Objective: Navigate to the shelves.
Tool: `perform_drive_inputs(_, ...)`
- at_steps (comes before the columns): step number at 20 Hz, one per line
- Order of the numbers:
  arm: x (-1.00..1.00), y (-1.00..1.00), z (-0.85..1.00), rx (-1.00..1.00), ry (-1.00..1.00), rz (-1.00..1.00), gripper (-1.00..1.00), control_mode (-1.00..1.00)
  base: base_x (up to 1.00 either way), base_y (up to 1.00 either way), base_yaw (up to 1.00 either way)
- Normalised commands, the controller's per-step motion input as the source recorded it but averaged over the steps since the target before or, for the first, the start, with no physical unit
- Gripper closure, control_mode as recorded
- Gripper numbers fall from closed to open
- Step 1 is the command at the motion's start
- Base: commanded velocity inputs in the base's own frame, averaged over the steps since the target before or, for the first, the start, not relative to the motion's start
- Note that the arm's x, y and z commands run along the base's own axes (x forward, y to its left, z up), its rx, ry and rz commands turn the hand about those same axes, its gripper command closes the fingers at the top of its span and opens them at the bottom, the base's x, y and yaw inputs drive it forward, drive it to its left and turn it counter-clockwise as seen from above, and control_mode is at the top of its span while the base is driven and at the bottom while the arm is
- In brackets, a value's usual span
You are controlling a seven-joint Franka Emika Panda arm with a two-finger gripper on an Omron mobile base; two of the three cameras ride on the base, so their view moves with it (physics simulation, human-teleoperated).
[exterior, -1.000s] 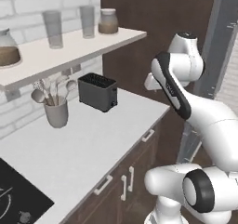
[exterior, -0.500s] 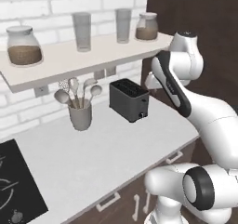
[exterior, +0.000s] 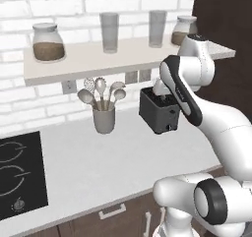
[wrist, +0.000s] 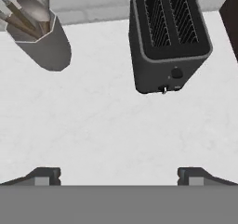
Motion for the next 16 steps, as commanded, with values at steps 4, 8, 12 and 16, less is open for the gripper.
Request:
perform_drive_inputs(4,0.0,0.0,0.0,0.0,0.0,0.0,-1.0,1.0,0.47,-0.18,0.47)
perform_drive_inputs(8,0.0,0.0,0.0,0.0,0.0,0.0,-1.0,1.0,0.4,-0.25,0.41)
perform_drive_inputs(12,0.0,0.0,0.0,0.0,0.0,0.0,-1.0,1.0,0.41,-0.26,0.23)
perform_drive_inputs(16,0.0,0.0,0.0,0.0,0.0,0.0,-1.0,1.0,0.39,-0.18,0.09)
